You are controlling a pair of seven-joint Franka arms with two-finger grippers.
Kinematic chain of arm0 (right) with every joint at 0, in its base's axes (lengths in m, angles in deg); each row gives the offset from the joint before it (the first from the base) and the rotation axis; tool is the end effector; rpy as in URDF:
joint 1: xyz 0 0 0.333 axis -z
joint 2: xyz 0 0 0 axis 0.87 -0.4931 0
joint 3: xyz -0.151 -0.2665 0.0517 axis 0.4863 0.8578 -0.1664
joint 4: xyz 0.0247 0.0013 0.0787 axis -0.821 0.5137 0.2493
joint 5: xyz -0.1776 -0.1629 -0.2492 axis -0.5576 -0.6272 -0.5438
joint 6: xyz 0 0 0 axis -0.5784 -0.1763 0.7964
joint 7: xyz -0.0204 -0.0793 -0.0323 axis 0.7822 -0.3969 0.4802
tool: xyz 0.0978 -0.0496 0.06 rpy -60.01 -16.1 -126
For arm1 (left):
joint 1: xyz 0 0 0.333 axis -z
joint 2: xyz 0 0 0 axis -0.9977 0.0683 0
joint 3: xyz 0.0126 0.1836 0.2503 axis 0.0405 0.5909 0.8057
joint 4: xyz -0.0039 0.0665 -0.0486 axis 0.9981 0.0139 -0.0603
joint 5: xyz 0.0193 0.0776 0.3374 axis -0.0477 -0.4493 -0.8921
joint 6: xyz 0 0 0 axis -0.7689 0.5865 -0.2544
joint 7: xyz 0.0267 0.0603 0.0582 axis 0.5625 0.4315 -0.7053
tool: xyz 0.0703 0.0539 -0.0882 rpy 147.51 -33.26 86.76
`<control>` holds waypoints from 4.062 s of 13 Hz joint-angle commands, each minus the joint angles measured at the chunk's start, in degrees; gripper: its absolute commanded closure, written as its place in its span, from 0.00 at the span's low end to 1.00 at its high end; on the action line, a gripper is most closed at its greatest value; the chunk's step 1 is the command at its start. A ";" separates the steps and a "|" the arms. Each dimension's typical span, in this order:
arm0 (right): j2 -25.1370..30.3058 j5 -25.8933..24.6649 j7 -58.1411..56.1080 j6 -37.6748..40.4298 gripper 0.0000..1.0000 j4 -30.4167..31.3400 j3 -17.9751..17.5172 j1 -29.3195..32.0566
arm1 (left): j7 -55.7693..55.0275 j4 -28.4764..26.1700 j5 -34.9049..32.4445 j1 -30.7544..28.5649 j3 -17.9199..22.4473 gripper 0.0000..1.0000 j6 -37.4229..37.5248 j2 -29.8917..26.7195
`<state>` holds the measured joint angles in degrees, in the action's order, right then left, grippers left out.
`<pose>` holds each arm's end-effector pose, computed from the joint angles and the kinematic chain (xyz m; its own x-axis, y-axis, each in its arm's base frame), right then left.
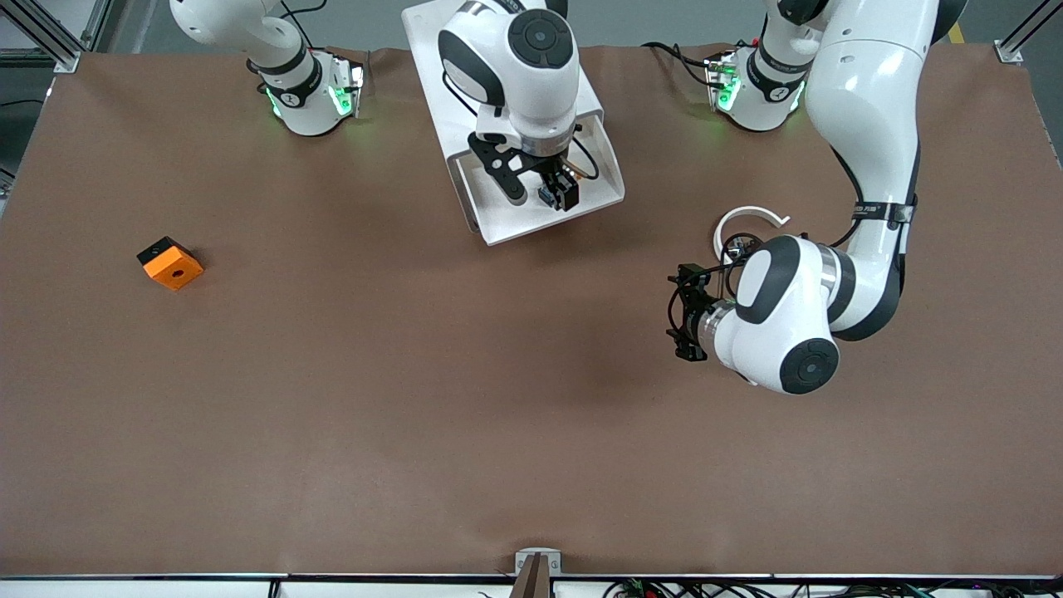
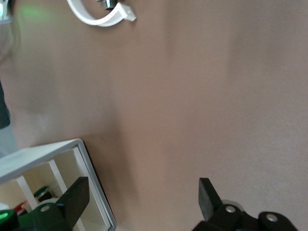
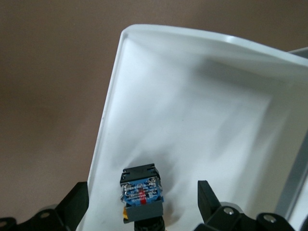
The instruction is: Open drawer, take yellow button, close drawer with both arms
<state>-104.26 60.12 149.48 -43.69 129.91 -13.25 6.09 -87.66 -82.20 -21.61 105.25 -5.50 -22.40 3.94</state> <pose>0.3690 0.5084 0.4194 0.5700 -0.8188 -0.0682 -0.8160 -0.5739 0.0690 0.5882 -0.2482 0.3184 -0.0663 0.9796 -0.1899 0.8731 -0.0351 -0.4863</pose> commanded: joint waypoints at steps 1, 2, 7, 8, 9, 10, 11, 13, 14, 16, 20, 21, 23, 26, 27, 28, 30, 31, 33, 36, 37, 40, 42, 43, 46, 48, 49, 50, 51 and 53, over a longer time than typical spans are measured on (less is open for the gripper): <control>-1.21 0.20 0.94 0.44 0.00 -2.01 0.80 -0.83 | 6.17 0.43 -1.25 -0.18 0.80 0.00 -2.57 -1.58; -1.73 0.12 0.94 0.35 0.00 -2.01 0.80 -0.92 | 8.89 0.43 -1.25 -0.45 0.80 0.00 -3.89 -1.94; -2.70 0.20 0.33 -1.93 0.00 -2.01 0.80 -1.27 | 29.45 0.26 -5.27 -0.71 0.80 0.00 -7.42 -3.34; -2.70 0.20 0.24 -1.85 0.00 -2.01 0.80 -1.36 | 31.14 0.17 -7.64 -0.54 0.71 0.00 -7.51 -3.78; -2.70 0.20 0.24 -1.85 0.00 -2.01 0.80 -1.53 | 31.85 0.17 -10.01 -0.28 0.45 0.00 -7.51 -3.88; -2.70 0.12 0.07 -1.85 0.00 -2.01 0.80 -1.79 | 32.73 0.08 -11.78 -0.01 0.19 0.00 -7.59 -3.88; -2.70 -0.32 -0.20 -1.85 0.00 -2.01 0.80 -1.97 | 34.83 0.00 -12.75 0.16 0.01 0.00 -8.20 -3.88; -2.70 -0.50 -0.81 -1.85 0.00 -2.01 0.80 -2.15 | 38.79 -1.14 -12.85 -0.19 -0.87 0.00 -8.56 -4.75; -2.70 -0.50 -0.99 -1.85 0.00 -1.92 0.80 -2.15 | 39.50 -2.02 -13.02 -0.10 -0.96 0.00 -8.56 -5.36; -2.70 -0.59 -1.16 -1.85 0.00 -1.92 0.80 -2.24 | 39.68 -2.20 -13.02 0.60 -1.39 0.00 -8.82 -6.16; -2.70 -1.12 -1.61 -1.85 0.00 -1.92 0.80 -2.32 | 40.56 -5.44 -14.59 2.00 -2.80 0.00 -13.91 -6.25; -2.70 -1.12 -1.61 -1.85 0.00 -1.92 0.80 -2.32 | 41.17 -5.63 -16.35 2.71 -2.98 0.00 -14.10 -6.16; -2.70 -1.12 -1.43 -1.85 0.00 -1.83 0.80 -2.32 | 43.45 -7.11 -17.51 3.59 -3.68 0.00 -15.93 -6.25; -2.70 -1.29 -1.43 -1.85 0.00 -1.83 0.80 -2.41 | 46.78 -11.33 -17.60 3.42 -5.44 0.00 -19.10 -8.96; -2.79 -1.29 -1.43 -1.85 0.00 -1.83 0.80 -2.41 | 48.71 -12.91 -17.60 3.16 -5.79 0.00 -19.89 -10.02; -2.70 -1.64 -1.52 -1.85 0.00 -1.83 0.80 -2.41 | 50.21 -14.84 -17.60 2.98 -6.14 0.00 -20.77 -11.25; -2.79 -1.73 -1.52 -1.85 0.00 -1.83 0.89 -2.41 | 53.11 -19.32 -17.51 2.80 -6.49 0.00 -23.49 -14.15; -2.79 -1.73 -1.78 -1.85 0.09 -1.74 0.81 -2.41 | 55.04 -21.43 -17.25 2.80 -6.49 0.00 -24.90 -15.46; -2.79 -1.56 -5.19 -1.76 0.83 -1.74 0.80 -2.41 | 58.12 -23.90 -17.16 2.45 -6.49 0.00 -25.70 -17.23; -2.79 -1.29 -5.12 -1.85 1.00 -1.74 0.80 -2.41 | 59.63 -24.88 -16.98 1.57 -6.49 0.00 -25.79 -17.68; -2.79 -1.38 -5.12 -1.85 1.00 -1.65 0.80 -2.50 | 59.63 -24.88 -16.89 1.57 -6.49 0.00 -25.79 -17.67; -2.79 -1.55 -5.30 -1.76 1.00 -1.74 0.80 -2.76 | 59.63 -25.14 -16.37 1.66 -6.93 0.00 -25.53 -17.85; -2.01 -1.12 -6.26 -1.41 1.00 -2.27 1.15 -1.63 | 59.72 -27.59 -15.93 1.57 -9.12 0.00 -25.53 -18.20; -1.56 -0.85 -6.70 -1.32 1.00 -2.79 1.07 -0.31 | 59.72 -28.73 -15.93 1.49 -9.74 0.00 -25.70 -18.99; 2.73 0.03 -15.37 2.88 1.00 -2.97 1.15 4.43 | 60.16 -33.30 -14.08 1.40 -10.89 0.00 -26.31 -21.80; 5.89 -0.06 -25.72 7.01 1.00 -2.97 1.16 8.55 | 60.25 -34.80 -14.08 1.48 -12.29 0.00 -28.50 -21.72; 7.22 -0.06 -31.17 9.03 1.00 -2.97 1.24 10.84 | 60.25 -35.42 -14.08 1.48 -12.90 0.00 -30.25 -21.72; 8.45 -0.06 -36.62 10.88 1.00 -2.97 1.24 14.08 | 60.25 -35.51 -13.91 1.48 -14.39 0.00 -30.88 -21.63; 9.59 -0.15 -42.94 12.99 1.00 -2.54 1.33 17.07 | 60.25 -35.51 -13.12 1.48 -15.36 0.00 -30.89 -21.72; 10.39 -0.32 -52.88 15.19 1.00 -1.92 1.33 23.66 | 60.16 -35.51 -10.93 1.48 -17.30 0.00 -30.89 -21.72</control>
<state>-95.42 59.44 104.51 -29.88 126.21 -10.90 24.27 -28.71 -115.99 -34.82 107.44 -21.02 -52.42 -16.02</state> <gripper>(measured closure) 0.586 0.000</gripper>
